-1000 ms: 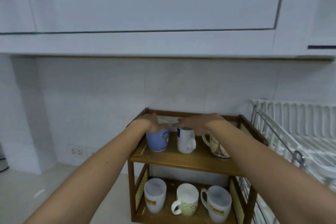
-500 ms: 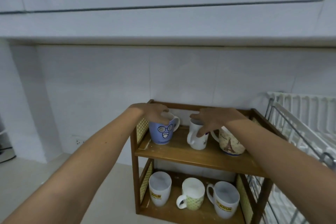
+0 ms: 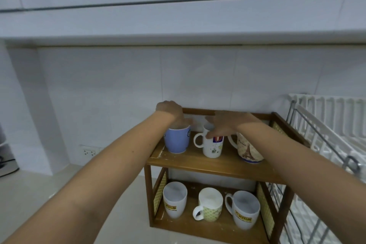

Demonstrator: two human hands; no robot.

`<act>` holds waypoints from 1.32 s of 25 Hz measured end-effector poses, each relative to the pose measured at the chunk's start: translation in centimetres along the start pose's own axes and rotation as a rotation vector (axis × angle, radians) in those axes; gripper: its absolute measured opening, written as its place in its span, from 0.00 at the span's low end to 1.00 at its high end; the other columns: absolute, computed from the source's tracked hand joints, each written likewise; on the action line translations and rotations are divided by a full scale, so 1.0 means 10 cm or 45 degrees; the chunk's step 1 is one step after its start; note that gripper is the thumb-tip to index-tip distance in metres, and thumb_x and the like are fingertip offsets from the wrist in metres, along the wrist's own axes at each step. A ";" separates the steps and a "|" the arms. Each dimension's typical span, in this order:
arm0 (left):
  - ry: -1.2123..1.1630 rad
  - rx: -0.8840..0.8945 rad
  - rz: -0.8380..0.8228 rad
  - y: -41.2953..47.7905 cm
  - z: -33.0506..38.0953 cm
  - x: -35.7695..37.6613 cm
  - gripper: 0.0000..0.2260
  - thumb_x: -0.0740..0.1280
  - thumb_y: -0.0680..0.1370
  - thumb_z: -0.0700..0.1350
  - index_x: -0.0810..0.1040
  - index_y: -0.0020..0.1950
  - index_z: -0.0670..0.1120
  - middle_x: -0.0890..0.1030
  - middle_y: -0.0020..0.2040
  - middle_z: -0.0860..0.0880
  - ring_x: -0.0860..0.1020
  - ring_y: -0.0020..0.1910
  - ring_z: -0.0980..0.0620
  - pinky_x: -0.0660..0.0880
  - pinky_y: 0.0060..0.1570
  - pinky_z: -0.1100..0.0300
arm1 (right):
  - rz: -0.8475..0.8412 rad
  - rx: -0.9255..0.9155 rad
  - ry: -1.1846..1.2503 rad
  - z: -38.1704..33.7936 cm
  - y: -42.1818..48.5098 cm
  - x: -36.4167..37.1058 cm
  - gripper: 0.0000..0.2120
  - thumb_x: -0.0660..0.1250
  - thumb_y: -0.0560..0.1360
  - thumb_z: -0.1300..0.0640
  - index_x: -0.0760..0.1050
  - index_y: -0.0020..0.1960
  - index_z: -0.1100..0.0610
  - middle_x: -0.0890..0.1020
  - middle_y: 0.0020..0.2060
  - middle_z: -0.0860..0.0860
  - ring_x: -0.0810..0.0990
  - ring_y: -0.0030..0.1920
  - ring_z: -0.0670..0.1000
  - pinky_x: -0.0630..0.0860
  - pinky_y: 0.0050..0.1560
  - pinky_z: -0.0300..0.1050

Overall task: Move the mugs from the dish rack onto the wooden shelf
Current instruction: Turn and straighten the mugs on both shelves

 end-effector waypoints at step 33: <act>-0.189 0.423 -0.146 0.01 -0.01 0.15 0.41 0.71 0.69 0.62 0.53 0.76 0.57 0.64 0.75 0.49 0.66 0.70 0.45 0.69 0.66 0.49 | 0.123 0.017 0.274 0.33 -0.19 -0.08 0.35 0.60 0.75 0.39 0.53 0.76 0.50 0.62 0.75 0.52 0.63 0.72 0.55 0.62 0.67 0.51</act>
Point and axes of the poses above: each hand's wrist, its own y-axis towards the middle knuckle, its own x-axis out of the palm, z = x × y, the point moved 6 cm from there along y, towards the middle knuckle
